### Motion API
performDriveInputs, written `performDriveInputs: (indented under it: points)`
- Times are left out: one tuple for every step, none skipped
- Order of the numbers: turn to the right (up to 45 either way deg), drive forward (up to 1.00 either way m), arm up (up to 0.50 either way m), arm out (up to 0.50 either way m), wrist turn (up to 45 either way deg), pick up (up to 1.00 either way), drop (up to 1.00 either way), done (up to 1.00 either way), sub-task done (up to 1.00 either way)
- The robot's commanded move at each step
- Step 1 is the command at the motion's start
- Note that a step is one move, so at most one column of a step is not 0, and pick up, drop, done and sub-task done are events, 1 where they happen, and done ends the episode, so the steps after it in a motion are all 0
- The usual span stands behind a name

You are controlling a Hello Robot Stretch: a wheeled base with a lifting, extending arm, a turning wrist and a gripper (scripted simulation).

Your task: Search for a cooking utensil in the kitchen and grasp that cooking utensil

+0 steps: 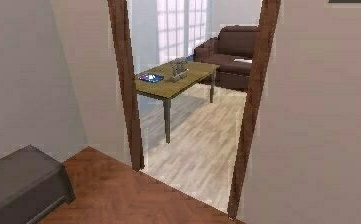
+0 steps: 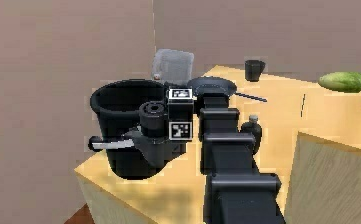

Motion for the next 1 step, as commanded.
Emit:
performDriveInputs:
  points:
    - [0.0, 0.00, 0.00, 0.00, 0.0, 0.00, 0.00, 1.00, 0.00]
